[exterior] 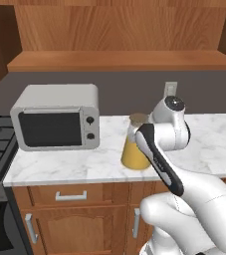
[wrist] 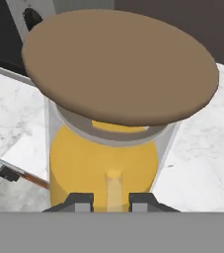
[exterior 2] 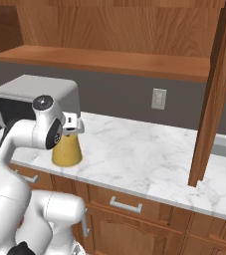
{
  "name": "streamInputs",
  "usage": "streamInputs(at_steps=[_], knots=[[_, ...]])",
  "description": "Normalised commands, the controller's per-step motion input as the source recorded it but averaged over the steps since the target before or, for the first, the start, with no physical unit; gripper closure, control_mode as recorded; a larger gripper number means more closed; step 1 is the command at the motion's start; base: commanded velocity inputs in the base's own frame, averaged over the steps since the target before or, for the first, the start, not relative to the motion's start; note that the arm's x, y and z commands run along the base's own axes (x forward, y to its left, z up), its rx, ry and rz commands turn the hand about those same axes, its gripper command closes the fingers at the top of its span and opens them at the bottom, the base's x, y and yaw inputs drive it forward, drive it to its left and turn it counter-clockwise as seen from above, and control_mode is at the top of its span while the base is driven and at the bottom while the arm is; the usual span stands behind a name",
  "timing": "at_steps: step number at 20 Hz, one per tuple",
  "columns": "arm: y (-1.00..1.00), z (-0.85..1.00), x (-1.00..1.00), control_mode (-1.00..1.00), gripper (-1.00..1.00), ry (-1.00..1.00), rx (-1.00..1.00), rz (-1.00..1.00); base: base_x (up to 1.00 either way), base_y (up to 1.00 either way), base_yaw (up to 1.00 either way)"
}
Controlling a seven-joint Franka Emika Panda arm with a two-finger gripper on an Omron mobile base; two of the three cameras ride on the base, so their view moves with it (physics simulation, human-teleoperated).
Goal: There is a tray on the dining counter. Grab the cup, mug, and pitcher and place them on the tray. The pitcher may be placed next to the tray if it cannot fit the tray.
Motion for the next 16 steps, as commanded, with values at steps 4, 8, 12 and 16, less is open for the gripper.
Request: streamInputs(at_steps=[4, 8, 12, 16], knots=[[0.15, 0.29, -0.02, -1.00, 1.00, 0.00, 0.00, 0.00, 0.00, 0.00, 0.00], [0.10, 0.22, 0.00, -1.00, 1.00, 0.00, 0.00, 0.00, 0.00, 0.00, 0.00], [0.01, 0.27, 0.00, -1.00, 1.00, 0.00, 0.00, 0.00, 0.00, 0.00, 0.00], [0.00, 0.15, 0.00, 1.00, 1.00, 0.00, 0.00, 0.00, 0.00, 0.00, 0.00]])
